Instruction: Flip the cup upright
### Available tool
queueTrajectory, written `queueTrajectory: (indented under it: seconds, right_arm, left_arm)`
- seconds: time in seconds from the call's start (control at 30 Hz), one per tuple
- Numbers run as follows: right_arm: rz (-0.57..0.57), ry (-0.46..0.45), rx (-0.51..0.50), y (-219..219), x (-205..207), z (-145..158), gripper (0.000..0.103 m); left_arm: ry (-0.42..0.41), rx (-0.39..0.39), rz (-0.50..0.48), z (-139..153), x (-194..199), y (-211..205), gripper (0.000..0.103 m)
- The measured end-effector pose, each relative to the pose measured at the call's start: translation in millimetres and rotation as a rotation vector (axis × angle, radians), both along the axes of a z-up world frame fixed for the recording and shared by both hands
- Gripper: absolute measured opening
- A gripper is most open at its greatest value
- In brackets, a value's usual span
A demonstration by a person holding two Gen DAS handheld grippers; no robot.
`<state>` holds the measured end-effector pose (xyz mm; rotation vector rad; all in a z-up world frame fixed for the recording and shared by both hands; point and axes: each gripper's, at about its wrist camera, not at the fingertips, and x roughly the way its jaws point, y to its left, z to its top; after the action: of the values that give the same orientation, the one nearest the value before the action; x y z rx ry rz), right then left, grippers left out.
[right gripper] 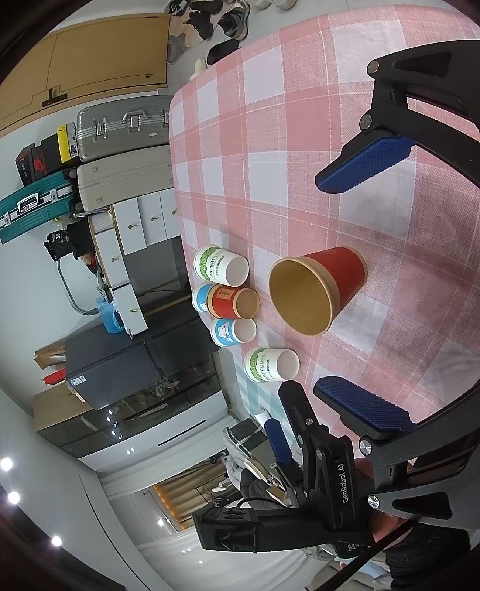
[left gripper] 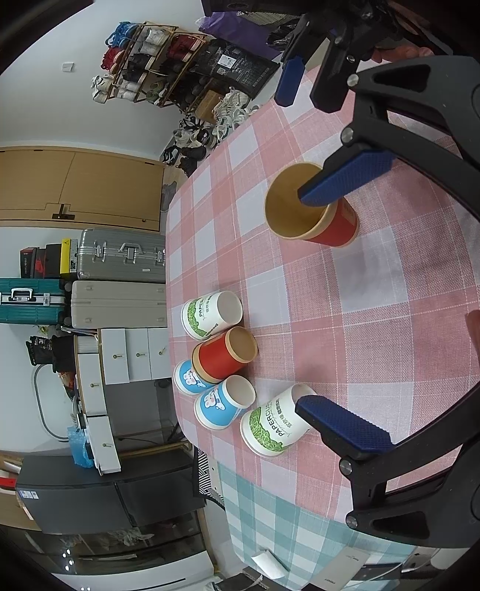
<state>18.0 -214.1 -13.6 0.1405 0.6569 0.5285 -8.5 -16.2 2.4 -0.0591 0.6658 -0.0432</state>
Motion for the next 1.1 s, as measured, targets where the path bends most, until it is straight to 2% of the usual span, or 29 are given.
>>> queueTrajectory:
  seconds: [1.1]
  right_arm:
    - [-0.002,0.004,0.002,-1.3,1.1,-1.6,0.102]
  left_arm:
    - [0.004,0.013,-0.003,-1.7,-1.7,4.4,0.102]
